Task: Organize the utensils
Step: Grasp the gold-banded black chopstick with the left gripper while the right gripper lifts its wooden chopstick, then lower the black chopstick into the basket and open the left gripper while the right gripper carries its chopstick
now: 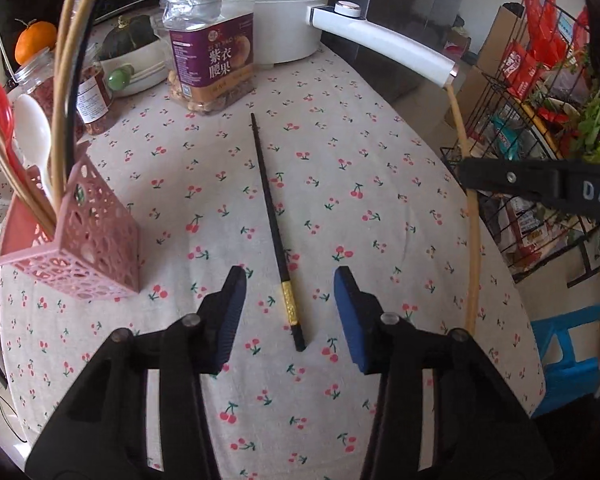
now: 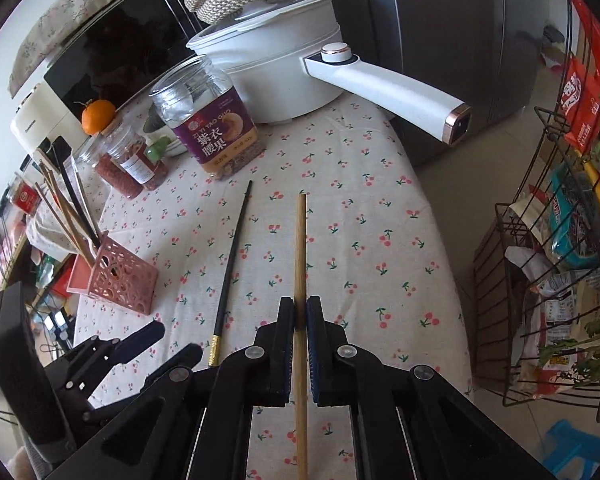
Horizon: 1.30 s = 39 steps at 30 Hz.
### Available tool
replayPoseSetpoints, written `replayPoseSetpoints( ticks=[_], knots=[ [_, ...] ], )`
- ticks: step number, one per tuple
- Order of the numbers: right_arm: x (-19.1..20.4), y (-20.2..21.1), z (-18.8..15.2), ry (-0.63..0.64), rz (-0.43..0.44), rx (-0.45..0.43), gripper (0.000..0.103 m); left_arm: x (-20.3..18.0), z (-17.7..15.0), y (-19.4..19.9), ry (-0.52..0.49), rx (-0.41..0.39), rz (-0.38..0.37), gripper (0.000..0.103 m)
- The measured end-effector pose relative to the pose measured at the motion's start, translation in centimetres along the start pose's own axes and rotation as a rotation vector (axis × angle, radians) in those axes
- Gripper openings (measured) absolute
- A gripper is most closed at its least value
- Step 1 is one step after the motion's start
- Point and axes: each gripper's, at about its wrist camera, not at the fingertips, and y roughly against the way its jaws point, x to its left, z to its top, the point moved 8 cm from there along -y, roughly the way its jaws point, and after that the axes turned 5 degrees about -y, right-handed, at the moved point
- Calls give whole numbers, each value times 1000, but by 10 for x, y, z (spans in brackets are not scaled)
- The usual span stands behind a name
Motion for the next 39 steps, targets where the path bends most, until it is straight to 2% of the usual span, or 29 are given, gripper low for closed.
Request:
replayPoseSetpoints(
  ticks=[4, 7, 9, 16, 19, 20, 26, 34, 39],
  knots=[
    [-8, -12, 2, -19, 7, 26, 6, 15, 35, -42, 55, 37, 65, 35],
    [-8, -18, 7, -8, 13, 33, 6, 26, 60, -69, 75, 52, 83, 27],
    [-10, -23, 10, -5, 21, 44, 6, 33, 70, -83, 95, 65, 100, 26],
    [-16, -33, 16, -22, 28, 63, 6, 35, 90, -107, 80, 83, 136, 23],
    [-15, -34, 16, -24, 28, 63, 6, 29, 91, -107, 63, 87, 126, 8],
    [-14, -33, 16, -23, 27, 60, 6, 27, 90, -107, 53, 90, 130, 7],
    [-19, -21, 18, -43, 18, 6, 6, 6, 78, -85, 0, 39, 88, 6],
    [-15, 14, 16, -54, 60, -91, 6, -18, 61, -11, -70, -84, 9, 6],
    [2, 44, 9, -14, 103, -165, 6, -23, 50, 33, -91, -153, -31, 6]
  ],
)
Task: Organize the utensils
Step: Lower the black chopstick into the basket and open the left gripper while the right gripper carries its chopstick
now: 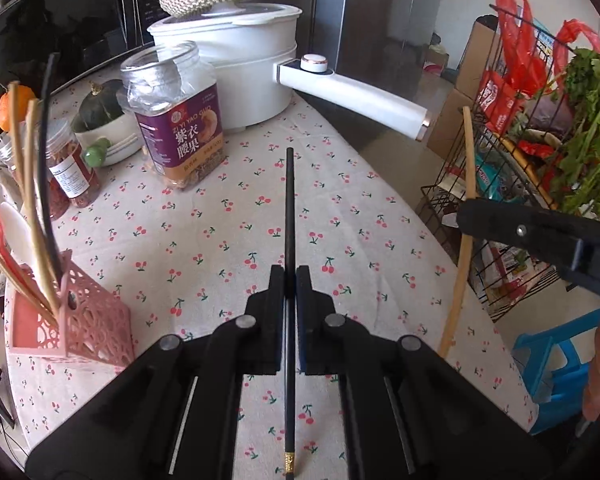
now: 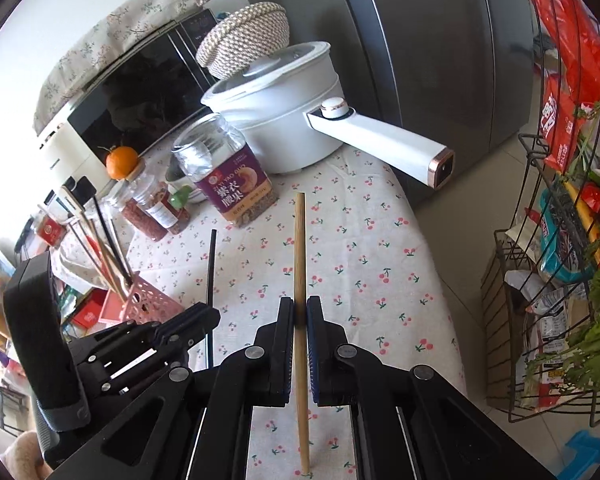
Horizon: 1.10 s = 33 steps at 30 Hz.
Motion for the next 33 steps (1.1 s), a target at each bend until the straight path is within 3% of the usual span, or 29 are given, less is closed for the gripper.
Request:
replayPoseSetpoints(
  ticks=[8, 13, 23, 33],
  knots=[
    [53, 42, -9, 140, 54, -91, 6, 25, -15, 71, -16, -119, -16, 6],
    [86, 59, -8, 230, 71, -156, 6, 50, -22, 114, -10, -256, 25, 6],
    [137, 79, 5, 270, 152, -240, 6, 99, 6, 191, 103, -473, 21, 6],
    [158, 62, 4, 272, 182, -226, 6, 149, 11, 215, 202, -585, 138, 6]
  ],
)
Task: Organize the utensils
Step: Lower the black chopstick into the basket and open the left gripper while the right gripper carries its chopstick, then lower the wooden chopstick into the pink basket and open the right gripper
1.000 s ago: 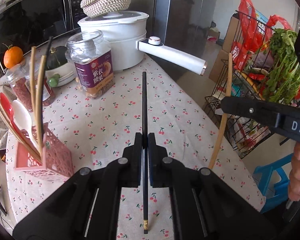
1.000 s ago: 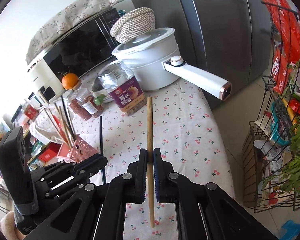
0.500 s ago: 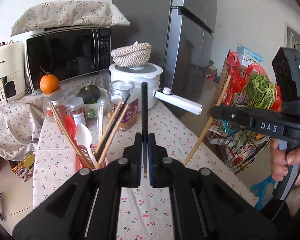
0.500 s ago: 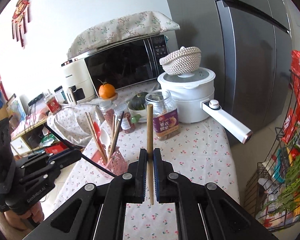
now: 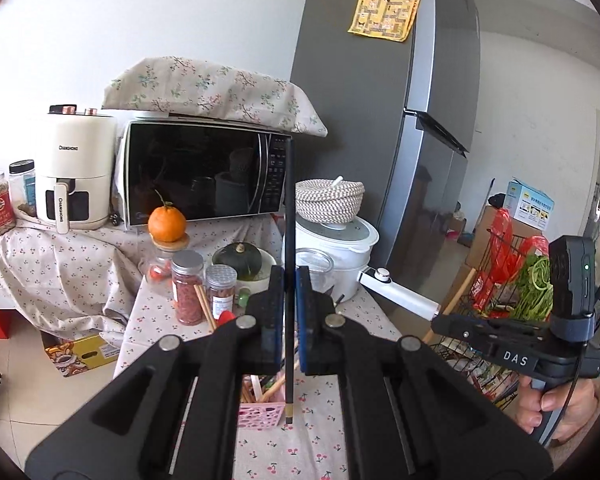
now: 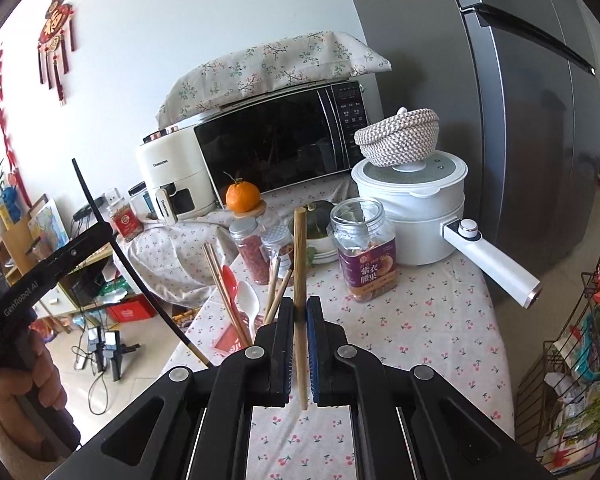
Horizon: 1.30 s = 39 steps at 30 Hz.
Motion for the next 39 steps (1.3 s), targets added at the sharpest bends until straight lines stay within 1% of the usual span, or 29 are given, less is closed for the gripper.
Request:
replayPoseSetpoints(
  ticks=[4, 10, 16, 19, 21, 23, 25, 27, 29, 33, 35, 37, 39],
  knots=[
    [3, -5, -1, -4, 4, 2, 6, 13, -5, -13, -11, -8, 60, 6],
    [7, -12, -1, -8, 10, 7, 6, 29, -21, -41, -13, 21, 114, 6],
    [9, -14, 1, -17, 17, -5, 6, 34, -43, -69, -36, 113, 132, 6],
    [12, -14, 4, -22, 27, -21, 6, 33, -55, -81, -33, 174, 115, 6],
    [15, -14, 7, -28, 39, -31, 6, 32, -61, -85, -22, 201, 105, 13],
    [17, -13, 11, -44, 58, -45, 6, 32, -62, -83, -8, 215, 100, 36],
    [20, -11, 17, -60, 75, -67, 6, 33, -61, -78, 10, 221, 95, 49],
    [22, -8, 23, -77, 92, -93, 6, 34, -64, -75, 27, 246, 87, 56],
    [25, -7, 29, -92, 110, -118, 6, 37, -71, -71, 45, 285, 91, 66],
    [30, -7, 37, -117, 140, -161, 6, 48, -88, -65, 70, 364, 106, 75],
    [34, -11, 38, -117, 146, -175, 6, 54, -95, -61, 81, 391, 104, 78],
    [38, -21, 36, -122, 161, -165, 6, 58, -103, -58, 79, 419, 105, 80],
    [43, -36, 30, -127, 165, -148, 6, 64, -108, -55, 75, 436, 111, 80]
  ],
)
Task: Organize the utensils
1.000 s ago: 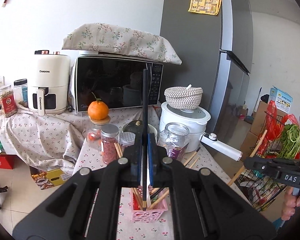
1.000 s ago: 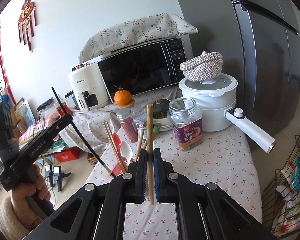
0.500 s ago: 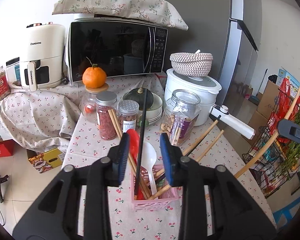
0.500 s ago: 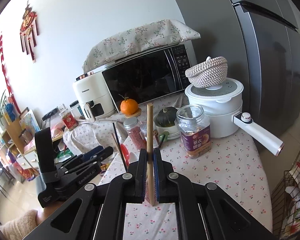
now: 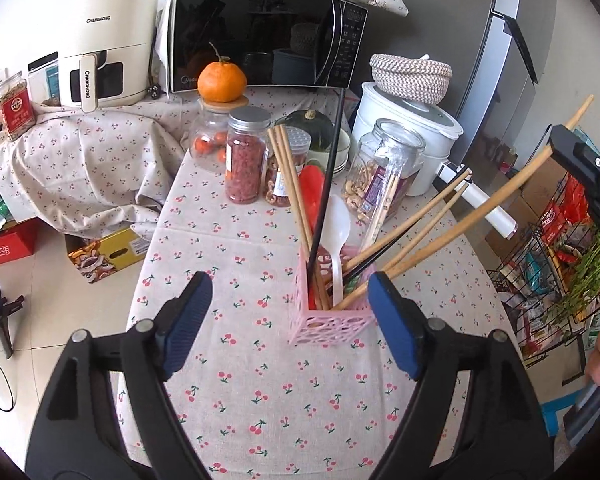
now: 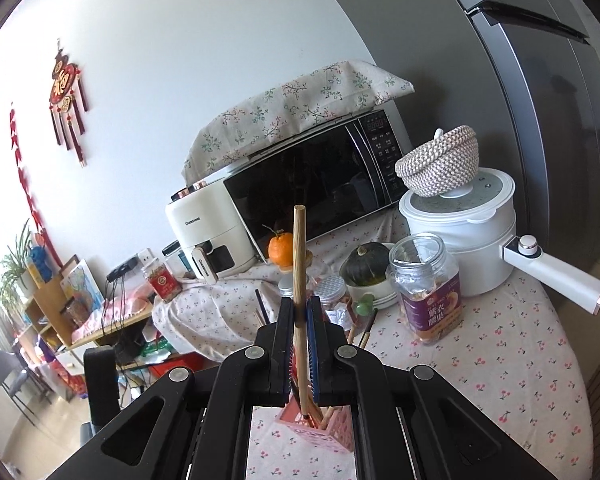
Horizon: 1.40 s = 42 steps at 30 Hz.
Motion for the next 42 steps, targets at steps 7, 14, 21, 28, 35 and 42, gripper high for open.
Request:
replayPoseSetpoints(
  ticks=[7, 14, 21, 28, 35, 42],
  knots=[
    [5, -48, -33, 43, -40, 66, 6, 12, -12, -2, 2, 43, 10, 81],
    [-10, -70, -48, -7, -38, 129, 18, 12, -12, -4, 2, 53, 15, 82],
    [-11, -29, -14, -6, -41, 8, 59, 4, -14, -4, -5, 60, 23, 89],
    [-20, 17, 2, 53, -158, -23, 85, -11, -18, 6, -13, 62, 53, 102],
    [-28, 50, -16, 143, -265, 65, 103, -28, -21, 30, -39, 23, 111, 102],
    [-48, 84, -32, 162, -428, 130, 103, -55, -21, 56, -73, -41, 120, 102]
  ],
)
